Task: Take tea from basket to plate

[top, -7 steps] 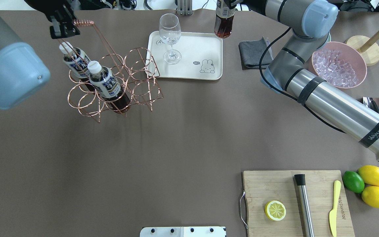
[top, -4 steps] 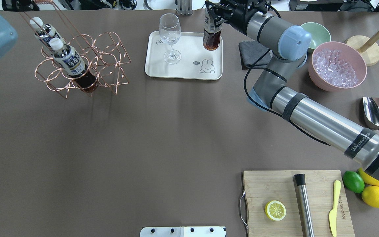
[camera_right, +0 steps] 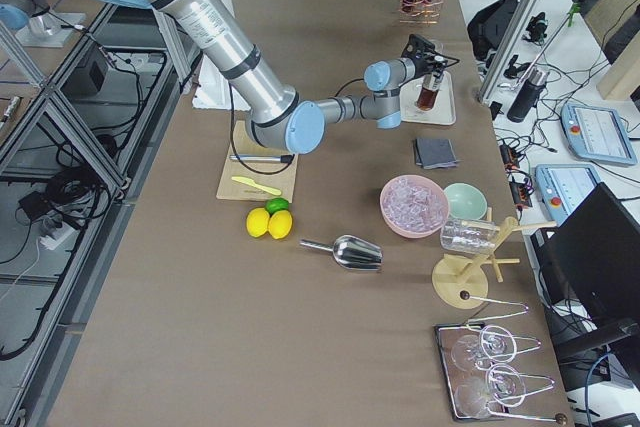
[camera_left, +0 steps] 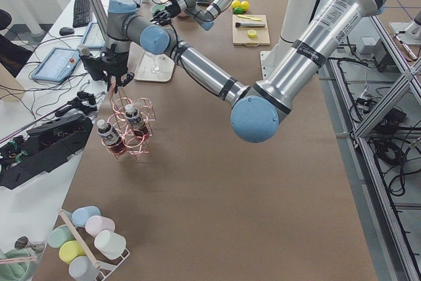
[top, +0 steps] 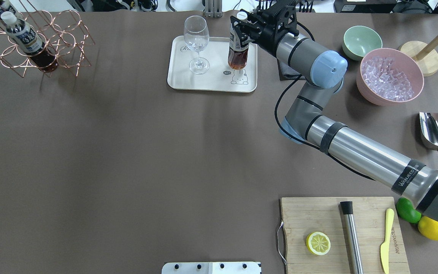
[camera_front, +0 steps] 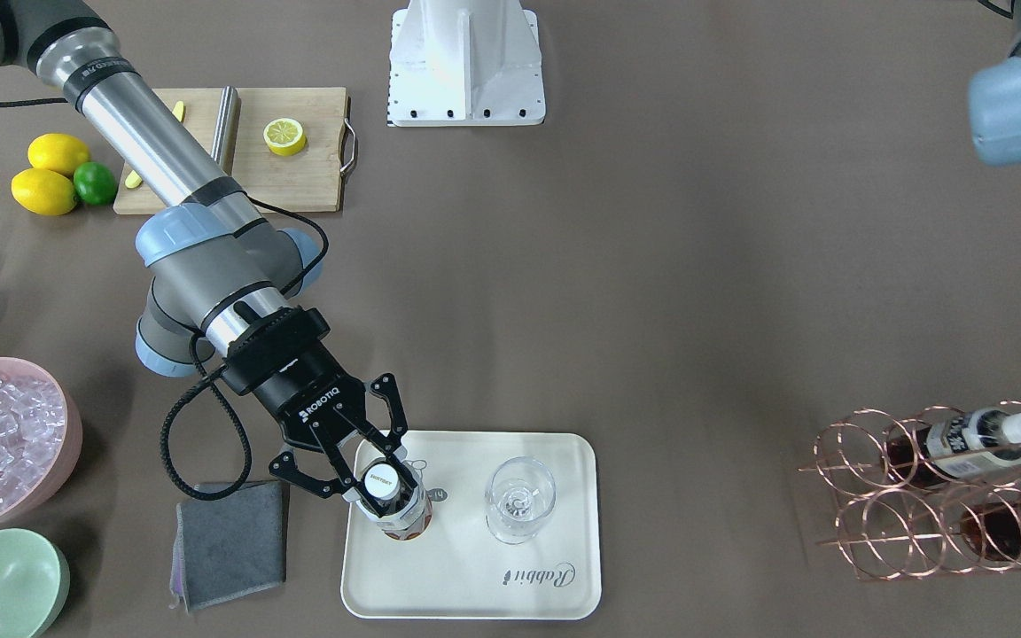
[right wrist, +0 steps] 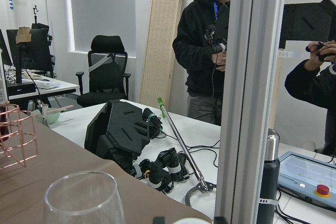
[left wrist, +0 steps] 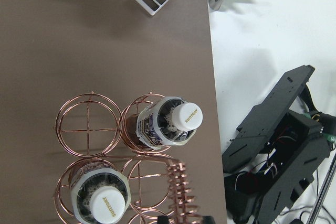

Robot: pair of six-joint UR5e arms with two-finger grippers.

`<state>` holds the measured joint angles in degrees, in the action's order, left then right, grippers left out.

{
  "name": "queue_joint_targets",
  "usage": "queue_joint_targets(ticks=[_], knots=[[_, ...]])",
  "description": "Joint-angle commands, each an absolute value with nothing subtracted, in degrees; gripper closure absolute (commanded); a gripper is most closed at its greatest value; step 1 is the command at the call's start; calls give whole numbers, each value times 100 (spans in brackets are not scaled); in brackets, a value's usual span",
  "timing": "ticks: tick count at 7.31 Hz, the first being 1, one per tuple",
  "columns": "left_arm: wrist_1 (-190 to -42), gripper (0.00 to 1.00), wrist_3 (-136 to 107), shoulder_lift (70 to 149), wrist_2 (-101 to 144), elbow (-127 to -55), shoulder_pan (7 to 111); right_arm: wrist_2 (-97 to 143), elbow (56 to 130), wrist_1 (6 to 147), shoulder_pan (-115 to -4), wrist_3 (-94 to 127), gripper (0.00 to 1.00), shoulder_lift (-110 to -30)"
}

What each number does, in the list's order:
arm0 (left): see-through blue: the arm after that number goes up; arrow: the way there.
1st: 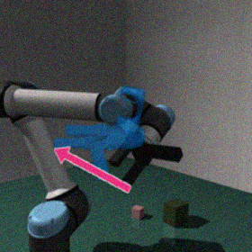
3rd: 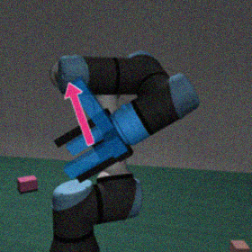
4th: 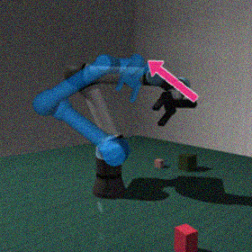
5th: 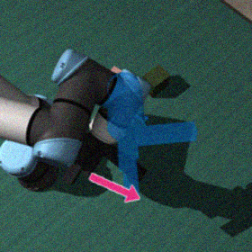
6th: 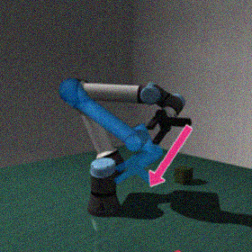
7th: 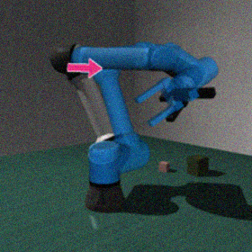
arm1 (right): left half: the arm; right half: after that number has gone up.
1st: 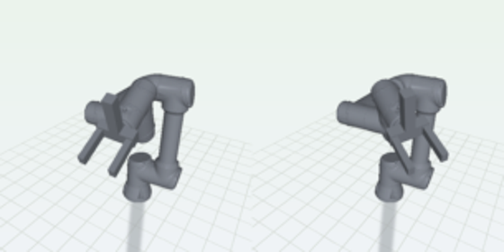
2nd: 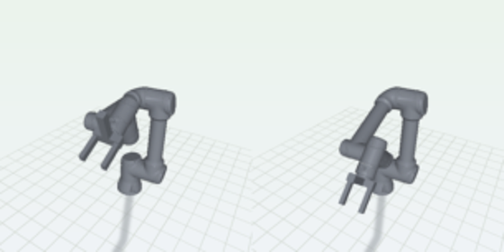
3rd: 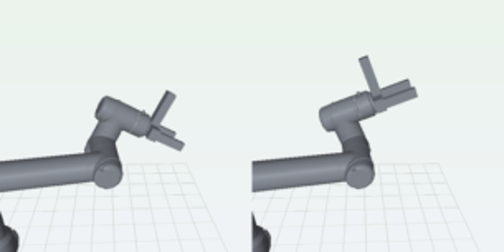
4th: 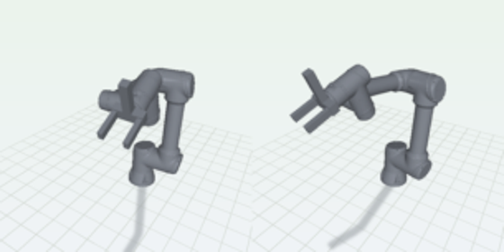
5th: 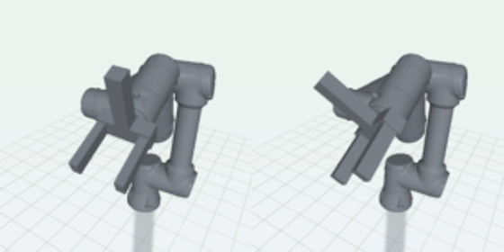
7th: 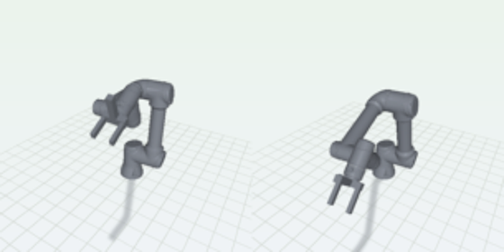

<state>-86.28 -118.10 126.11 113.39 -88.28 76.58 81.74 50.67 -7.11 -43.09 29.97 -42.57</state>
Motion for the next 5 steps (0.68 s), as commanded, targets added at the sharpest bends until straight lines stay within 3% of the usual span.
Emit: queue_joint_targets(ticks=[1,2,5], knots=[[-9236,100,-11462,12299,11329,-8201,8112,7972,5063,-931,-4149,2971,100,-4376],[-9559,100,-11435,12235,11338,-7887,8208,7928,5063,-1001,-4114,2962,100,-4403],[-9694,100,-10910,11892,11672,-7893,8578,7831,5063,-1046,-4061,2910,100,-4430]])
